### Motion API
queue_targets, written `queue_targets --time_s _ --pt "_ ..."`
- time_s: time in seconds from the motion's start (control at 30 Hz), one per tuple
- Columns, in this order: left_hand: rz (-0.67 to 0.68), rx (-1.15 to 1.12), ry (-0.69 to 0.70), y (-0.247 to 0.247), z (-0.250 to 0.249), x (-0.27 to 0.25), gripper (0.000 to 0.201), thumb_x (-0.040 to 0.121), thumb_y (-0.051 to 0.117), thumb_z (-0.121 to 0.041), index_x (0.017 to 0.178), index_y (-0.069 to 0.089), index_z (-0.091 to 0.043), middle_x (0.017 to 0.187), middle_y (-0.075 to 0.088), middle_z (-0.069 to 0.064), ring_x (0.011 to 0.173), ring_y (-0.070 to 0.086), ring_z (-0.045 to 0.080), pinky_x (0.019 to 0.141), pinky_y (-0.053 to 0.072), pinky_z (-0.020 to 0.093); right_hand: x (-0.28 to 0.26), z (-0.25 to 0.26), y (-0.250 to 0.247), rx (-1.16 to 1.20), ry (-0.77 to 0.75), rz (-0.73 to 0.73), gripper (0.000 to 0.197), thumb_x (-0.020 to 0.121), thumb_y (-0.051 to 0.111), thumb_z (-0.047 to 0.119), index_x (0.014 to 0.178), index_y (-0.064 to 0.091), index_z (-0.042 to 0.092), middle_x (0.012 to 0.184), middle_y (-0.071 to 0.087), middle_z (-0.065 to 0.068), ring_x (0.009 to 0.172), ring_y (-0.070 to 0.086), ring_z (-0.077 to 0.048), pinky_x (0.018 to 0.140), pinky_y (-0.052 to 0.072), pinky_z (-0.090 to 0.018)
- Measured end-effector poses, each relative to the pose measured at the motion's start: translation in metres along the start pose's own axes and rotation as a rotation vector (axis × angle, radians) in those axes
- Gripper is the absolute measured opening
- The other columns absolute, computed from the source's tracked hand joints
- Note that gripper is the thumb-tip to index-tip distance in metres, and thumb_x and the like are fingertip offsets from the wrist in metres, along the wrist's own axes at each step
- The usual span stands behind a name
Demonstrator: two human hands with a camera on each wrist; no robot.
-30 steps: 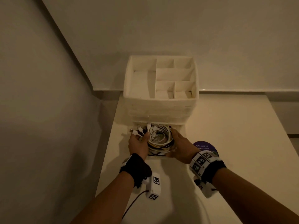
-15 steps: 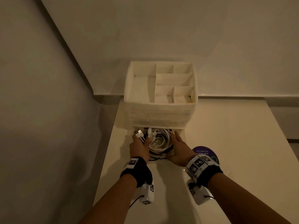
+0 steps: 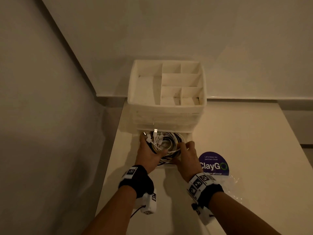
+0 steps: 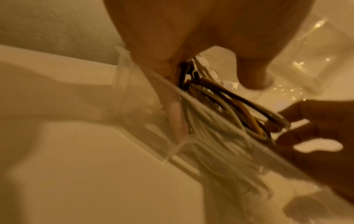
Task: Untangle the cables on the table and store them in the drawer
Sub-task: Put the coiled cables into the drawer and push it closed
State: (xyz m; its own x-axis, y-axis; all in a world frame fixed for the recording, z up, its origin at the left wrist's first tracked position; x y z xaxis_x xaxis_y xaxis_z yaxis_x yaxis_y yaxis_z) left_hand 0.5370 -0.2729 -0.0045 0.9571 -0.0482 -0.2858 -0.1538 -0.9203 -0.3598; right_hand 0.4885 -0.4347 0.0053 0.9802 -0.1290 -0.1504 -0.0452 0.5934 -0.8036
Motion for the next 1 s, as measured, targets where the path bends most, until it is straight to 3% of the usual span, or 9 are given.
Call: queue_targets --time_s 0.2,0.37,0.47,0.57,0.63,0.73,0.83,0.9,1.0 --pt "-0.031 0.048 0.017 -0.002 0.003 0.002 0.103 0.060 0.090 -0.022 0.137 0.024 -0.039 0.132 0.057 -0.002 0.120 0.057 0.017 0.100 0.049 0.041 0.007 0.001 0.002 -0.081 0.002 0.132 0.039 0.089 0.061 0.022 0.111 0.028 0.024 0.099 0.066 -0.009 0.083 0.065 -0.034 0.067 0.054 -0.043" --pt "-0.110 0.097 -0.029 0.002 -0.008 -0.008 0.130 0.068 0.086 -0.022 0.150 -0.014 -0.030 0.157 0.027 0.005 0.140 0.033 0.025 0.112 0.033 0.045 0.005 0.003 -0.017 0.056 -0.052 0.229 0.055 0.085 0.064 0.024 0.129 0.030 0.019 0.112 0.063 -0.010 0.096 0.064 -0.030 0.078 0.054 -0.043" --pt "-0.169 0.161 0.044 0.000 -0.019 -0.025 0.119 0.078 0.078 -0.031 0.150 -0.017 -0.027 0.160 0.013 0.006 0.144 0.023 0.025 0.115 0.027 0.042 -0.001 0.005 -0.023 0.031 -0.171 0.136 0.067 0.085 0.060 0.023 0.144 0.028 0.019 0.119 0.051 -0.008 0.105 0.053 -0.026 0.088 0.049 -0.039" --pt "-0.296 0.321 0.185 -0.004 -0.027 -0.046 0.104 0.085 0.059 -0.057 0.152 -0.010 -0.016 0.160 0.006 0.009 0.143 0.013 0.029 0.116 0.015 0.041 -0.008 0.015 -0.024 -0.193 -0.375 -0.075 0.046 0.089 0.054 0.030 0.133 0.044 0.023 0.108 0.047 -0.003 0.093 0.044 -0.020 0.079 0.049 -0.034" --pt "-0.370 0.418 0.231 -0.004 -0.024 -0.052 0.099 0.087 0.042 -0.067 0.152 -0.007 -0.011 0.159 0.007 0.012 0.141 0.013 0.030 0.115 0.014 0.043 -0.005 0.020 -0.017 -0.293 -0.453 -0.103 0.043 0.088 0.055 0.024 0.130 0.047 0.026 0.119 0.049 -0.002 0.100 0.046 -0.023 0.084 0.049 -0.034" --pt "-0.437 0.396 0.158 -0.004 -0.015 -0.046 0.089 0.091 0.030 -0.065 0.149 -0.016 -0.016 0.160 0.002 0.013 0.144 0.009 0.030 0.116 0.014 0.048 0.002 0.023 -0.006 -0.397 -0.491 -0.090 0.054 0.080 0.063 0.015 0.131 0.048 0.027 0.130 0.049 -0.002 0.109 0.048 -0.027 0.089 0.046 -0.039" --pt "-0.448 0.361 0.108 -0.006 -0.009 -0.035 0.091 0.094 0.046 -0.047 0.145 -0.023 -0.016 0.161 -0.009 0.010 0.148 -0.002 0.026 0.119 0.012 0.049 0.001 0.020 0.006 -0.442 -0.539 -0.054 0.050 0.080 0.064 0.018 0.127 0.051 0.026 0.128 0.054 0.000 0.102 0.055 -0.026 0.081 0.049 -0.036" --pt "-0.446 0.397 0.156 -0.006 -0.012 -0.035 0.094 0.092 0.055 -0.037 0.150 -0.016 -0.014 0.161 -0.009 0.010 0.148 -0.003 0.026 0.118 0.010 0.045 -0.001 0.017 0.012 -0.429 -0.515 -0.049 0.046 0.083 0.062 0.024 0.127 0.051 0.027 0.126 0.057 0.002 0.103 0.056 -0.024 0.079 0.050 -0.035" --pt "-0.311 0.599 0.356 0.005 -0.012 -0.050 0.066 0.095 0.046 -0.032 0.150 0.014 -0.019 0.159 0.011 0.010 0.145 0.011 0.030 0.114 0.017 0.047 -0.001 0.015 0.015 -0.364 -0.466 -0.085 0.041 0.085 0.061 0.031 0.125 0.056 0.028 0.123 0.062 0.006 0.102 0.057 -0.023 0.078 0.052 -0.034"
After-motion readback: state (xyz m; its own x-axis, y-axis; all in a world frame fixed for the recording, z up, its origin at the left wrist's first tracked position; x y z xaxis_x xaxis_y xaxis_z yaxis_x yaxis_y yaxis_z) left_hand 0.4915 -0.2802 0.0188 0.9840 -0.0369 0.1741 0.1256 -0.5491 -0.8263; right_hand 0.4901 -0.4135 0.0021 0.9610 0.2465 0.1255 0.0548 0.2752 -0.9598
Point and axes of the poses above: each hand's wrist, its own x-axis towards the middle knuckle, its own y-axis out of the palm, z = x × y, the point moved 1 cm from there along x, towards the middle knuckle
